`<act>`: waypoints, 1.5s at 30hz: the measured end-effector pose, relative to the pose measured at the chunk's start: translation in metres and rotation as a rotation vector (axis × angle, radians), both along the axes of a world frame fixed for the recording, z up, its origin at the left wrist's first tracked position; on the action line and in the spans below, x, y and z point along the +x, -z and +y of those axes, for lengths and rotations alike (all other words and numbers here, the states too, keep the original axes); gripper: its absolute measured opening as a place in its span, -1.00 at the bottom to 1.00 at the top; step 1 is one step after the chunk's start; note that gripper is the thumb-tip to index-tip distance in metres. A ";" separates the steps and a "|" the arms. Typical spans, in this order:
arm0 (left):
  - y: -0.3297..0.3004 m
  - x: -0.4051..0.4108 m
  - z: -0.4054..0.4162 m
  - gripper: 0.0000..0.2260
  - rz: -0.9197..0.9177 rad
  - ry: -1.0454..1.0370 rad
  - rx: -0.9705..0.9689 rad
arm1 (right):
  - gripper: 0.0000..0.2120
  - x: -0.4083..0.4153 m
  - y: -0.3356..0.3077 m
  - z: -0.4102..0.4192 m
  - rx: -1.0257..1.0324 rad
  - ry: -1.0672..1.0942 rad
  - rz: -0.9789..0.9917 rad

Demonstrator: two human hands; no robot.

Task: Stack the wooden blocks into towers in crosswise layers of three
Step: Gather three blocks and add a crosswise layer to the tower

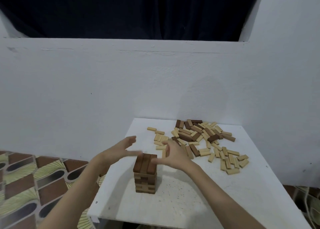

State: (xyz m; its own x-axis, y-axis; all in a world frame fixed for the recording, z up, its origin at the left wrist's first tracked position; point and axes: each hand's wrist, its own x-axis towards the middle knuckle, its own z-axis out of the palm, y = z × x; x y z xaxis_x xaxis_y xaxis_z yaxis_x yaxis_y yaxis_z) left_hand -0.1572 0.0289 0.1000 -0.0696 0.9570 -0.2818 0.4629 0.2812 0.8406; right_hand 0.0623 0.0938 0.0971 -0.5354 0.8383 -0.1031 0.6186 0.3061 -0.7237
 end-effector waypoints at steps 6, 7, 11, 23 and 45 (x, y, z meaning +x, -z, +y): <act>-0.004 0.014 0.004 -0.14 -0.420 -0.351 -0.312 | -0.27 -0.008 -0.016 -0.006 -0.748 0.332 0.487; -0.004 0.018 0.005 -0.16 -0.440 -0.355 -0.333 | -0.19 -0.010 -0.020 -0.009 -0.851 0.343 0.551; -0.009 0.031 0.005 -0.21 -0.412 -0.342 -0.346 | -0.19 -0.010 -0.041 -0.028 -0.938 0.262 0.628; -0.014 0.045 0.001 -0.11 -0.563 -0.275 -0.337 | -0.25 -0.021 -0.041 -0.036 -1.013 0.222 0.648; 0.002 0.037 0.009 0.07 0.680 0.346 -0.019 | 0.26 -0.024 -0.003 -0.018 0.252 -0.334 -0.379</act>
